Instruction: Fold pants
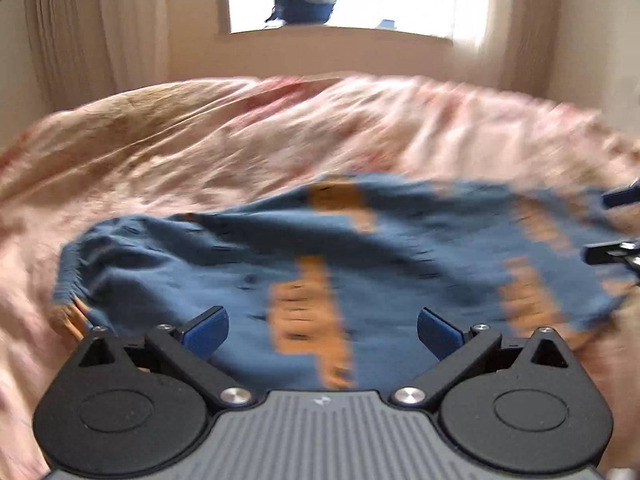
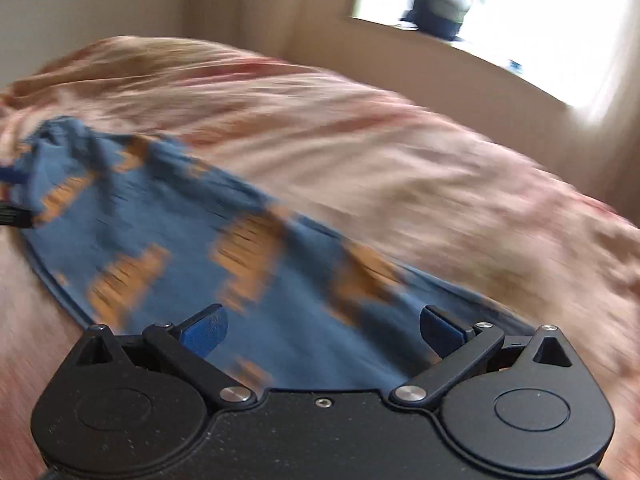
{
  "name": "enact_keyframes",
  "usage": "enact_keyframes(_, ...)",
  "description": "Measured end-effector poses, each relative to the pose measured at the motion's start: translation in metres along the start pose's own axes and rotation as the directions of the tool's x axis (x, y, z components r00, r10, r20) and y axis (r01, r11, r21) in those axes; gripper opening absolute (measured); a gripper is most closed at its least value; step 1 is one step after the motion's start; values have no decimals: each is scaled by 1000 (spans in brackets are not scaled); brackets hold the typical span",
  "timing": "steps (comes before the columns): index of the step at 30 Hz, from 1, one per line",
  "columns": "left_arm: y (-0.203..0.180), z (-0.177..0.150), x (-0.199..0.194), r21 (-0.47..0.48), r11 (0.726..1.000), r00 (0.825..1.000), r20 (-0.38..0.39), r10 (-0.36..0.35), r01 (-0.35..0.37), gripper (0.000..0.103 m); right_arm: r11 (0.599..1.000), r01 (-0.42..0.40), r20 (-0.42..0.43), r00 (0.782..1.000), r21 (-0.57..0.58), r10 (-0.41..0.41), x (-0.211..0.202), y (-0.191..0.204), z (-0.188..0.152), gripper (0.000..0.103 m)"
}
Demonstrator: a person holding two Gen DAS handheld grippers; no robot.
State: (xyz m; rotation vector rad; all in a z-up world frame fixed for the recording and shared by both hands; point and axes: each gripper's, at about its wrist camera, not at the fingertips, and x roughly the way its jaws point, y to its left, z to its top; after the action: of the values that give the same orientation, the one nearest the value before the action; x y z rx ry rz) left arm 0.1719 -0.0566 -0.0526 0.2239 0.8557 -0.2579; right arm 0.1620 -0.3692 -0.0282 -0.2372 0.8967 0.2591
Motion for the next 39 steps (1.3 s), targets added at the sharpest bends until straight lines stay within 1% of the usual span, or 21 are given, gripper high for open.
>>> enact_keyframes(1,3,0,13,19,999,998,-55,42,-41,103,999,-21,-30,999,-42,20,14,13,5,102)
enact_keyframes(2,8,-5,20,33,998,994,-98,51,-48,103,996,-37,-74,997,-85,31,27,26,6,102)
enact_keyframes(4,23,-21,13,28,1000,996,-88,-5,7,103,991,-51,-111,993,-120,37,41,33,0,102)
enact_keyframes(6,35,-32,-1,19,999,993,-118,-31,33,103,996,-83,-120,990,-33,78,40,18,-3,102)
enact_keyframes(8,48,-29,-16,-3,997,989,-127,-77,78,103,997,-67,-107,992,30,70,29,4,-2,102)
enact_keyframes(11,69,2,-21,-82,980,982,-41,-184,180,103,999,-44,21,999,10,44,12,4,10,102)
enact_keyframes(14,82,48,6,-119,944,951,81,-299,307,103,996,-87,99,991,-4,87,19,11,37,102)
enact_keyframes(16,80,79,37,-63,938,939,70,-335,340,102,994,-110,132,985,-16,112,37,14,53,100)
enact_keyframes(17,77,95,54,-24,937,937,41,-346,348,99,991,-136,144,980,-21,137,45,16,59,92)
enact_keyframes(18,75,107,67,1,938,938,24,-346,346,90,986,-165,144,975,-29,167,55,15,65,84)
enact_keyframes(20,74,128,91,18,929,929,-28,-369,369,88,978,-198,138,969,-68,205,68,16,74,80)
enact_keyframes(22,77,140,114,-16,914,908,-107,-405,406,84,969,-226,131,962,-100,238,75,15,79,78)
enact_keyframes(25,84,150,142,-100,879,852,-216,-477,466,68,958,-264,129,952,-115,278,77,12,83,78)
enact_keyframes(31,81,154,149,-81,821,775,-290,-562,565,68,951,-268,127,949,-152,287,75,17,77,78)
enact_keyframes(32,80,154,148,-79,817,771,-291,-567,571,67,952,-267,129,949,-150,287,75,17,76,78)
enact_keyframes(33,78,153,148,-84,817,768,-296,-567,571,60,953,-267,131,949,-144,285,75,16,75,78)
enact_keyframes(35,77,152,155,-113,825,762,-330,-557,554,27,957,-262,131,952,-128,278,78,15,73,78)
enact_keyframes(36,74,151,160,-128,837,766,-350,-540,532,7,959,-261,126,953,-115,274,80,15,73,78)
enact_keyframes(37,71,150,161,-127,845,773,-353,-527,519,7,961,-258,116,956,-99,269,84,14,72,78)
enact_keyframes(38,66,150,155,-92,858,796,-334,-504,505,6,964,-253,107,959,-86,262,87,14,71,78)
enact_keyframes(39,60,151,146,-39,873,829,-294,-475,486,6,966,-246,105,962,-77,254,88,14,70,78)
